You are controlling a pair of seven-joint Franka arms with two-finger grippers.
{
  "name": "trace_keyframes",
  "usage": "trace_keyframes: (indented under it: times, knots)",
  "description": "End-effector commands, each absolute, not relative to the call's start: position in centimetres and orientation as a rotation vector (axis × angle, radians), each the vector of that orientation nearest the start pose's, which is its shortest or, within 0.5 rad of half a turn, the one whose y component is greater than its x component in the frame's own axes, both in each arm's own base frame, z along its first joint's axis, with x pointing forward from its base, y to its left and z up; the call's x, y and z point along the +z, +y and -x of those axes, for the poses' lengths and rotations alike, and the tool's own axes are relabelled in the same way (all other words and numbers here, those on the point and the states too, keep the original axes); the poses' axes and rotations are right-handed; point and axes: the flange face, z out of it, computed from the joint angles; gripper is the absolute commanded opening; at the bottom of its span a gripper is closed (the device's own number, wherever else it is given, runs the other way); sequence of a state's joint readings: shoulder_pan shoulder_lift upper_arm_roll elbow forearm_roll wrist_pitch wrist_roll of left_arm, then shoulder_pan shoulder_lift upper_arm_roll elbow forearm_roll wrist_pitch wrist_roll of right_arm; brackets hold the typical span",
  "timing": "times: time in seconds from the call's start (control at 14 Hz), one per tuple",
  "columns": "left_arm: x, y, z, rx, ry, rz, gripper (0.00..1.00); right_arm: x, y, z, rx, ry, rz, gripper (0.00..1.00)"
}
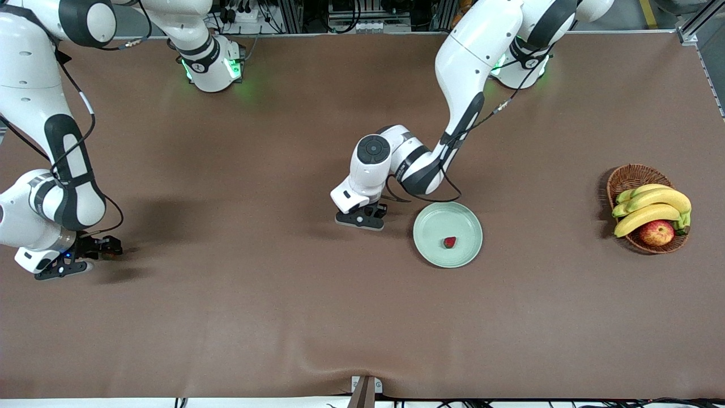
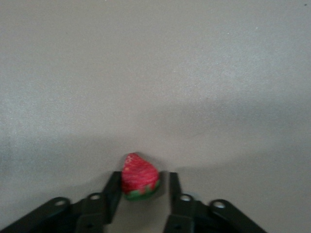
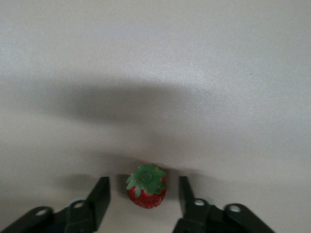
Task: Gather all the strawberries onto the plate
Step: 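Grasp the strawberry with the left gripper while the right gripper grasps the last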
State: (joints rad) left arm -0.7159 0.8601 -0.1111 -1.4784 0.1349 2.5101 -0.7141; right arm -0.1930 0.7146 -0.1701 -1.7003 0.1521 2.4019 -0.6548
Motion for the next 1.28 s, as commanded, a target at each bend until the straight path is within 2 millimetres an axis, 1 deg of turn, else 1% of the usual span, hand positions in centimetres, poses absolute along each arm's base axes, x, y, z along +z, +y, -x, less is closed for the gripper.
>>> trace_keyframes:
  times: [0.0, 0.07, 0.14, 0.21, 0.29, 0.36, 0.5, 0.57, 0.71, 0.78, 0.93, 1.0, 1.07, 1.14, 1.21]
  knots:
    - [18.2, -53.3, -51.0, -0.276, 0.271, 3.219, 0.30, 18.3, -22.9, -63.6, 0.003, -0.365, 3.109, 0.00]
    - [18.3, -53.3, -51.0, -0.278, 0.270, 3.220, 0.29, 18.3, -22.8, -63.6, 0.005, -0.369, 3.108, 0.00]
    - [18.3, -53.2, -51.1, -0.278, 0.268, 3.220, 0.25, 18.6, -22.6, -63.8, -0.001, -0.402, 3.106, 0.00]
    - [18.3, -53.2, -51.1, -0.278, 0.268, 3.220, 0.23, 18.8, -22.6, -63.8, 0.006, -0.463, 3.093, 0.00]
    - [18.4, -53.2, -51.1, -0.280, 0.268, 3.221, 0.22, 19.5, -22.1, -64.0, 0.010, -0.516, 3.077, 0.00]
    - [18.4, -53.2, -51.1, -0.282, 0.270, 3.220, 0.15, 20.7, -21.4, -64.1, 0.024, -0.531, 3.061, 0.00]
    - [18.5, -53.3, -51.1, -0.284, 0.270, 3.221, 0.00, 24.2, -18.8, -64.5, 0.058, -0.587, 3.019, 0.00]
    - [18.7, -53.3, -51.2, -0.288, 0.270, 3.222, 0.00, 25.3, -17.5, -64.6, 0.075, -0.618, 2.999, 0.00]
    - [19.7, -53.2, -51.4, -0.304, 0.278, 3.222, 0.00, 27.5, -14.6, -65.1, 0.081, -0.690, 2.972, 0.00]
    - [20.5, -53.1, -51.8, -0.321, 0.283, 3.218, 0.00, 28.4, -12.6, -65.4, 0.087, -0.732, 2.956, 0.00]
    - [21.3, -52.6, -52.3, -0.333, 0.261, 3.222, 0.00, 29.9, -7.4, -66.1, 0.069, -0.834, 2.930, 0.00]
    - [21.5, -51.6, -53.2, -0.331, 0.235, 3.217, 0.00, 30.1, -5.3, -66.4, 0.062, -0.870, 2.921, 0.00]
    - [22.8, -50.7, -53.9, -0.316, 0.215, 3.201, 0.00, 29.9, -3.7, -66.6, 0.053, -0.887, 2.905, 0.00]
    - [24.0, -50.3, -54.2, -0.294, 0.204, 3.183, 0.00, 29.5, -2.1, -66.6, 0.039, -0.871, 2.870, 0.00]
    - [25.2, -49.4, -54.8, -0.283, 0.183, 3.173, 0.00, 28.8, -0.6, -66.6, 0.039, -0.864, 2.843, 0.00]
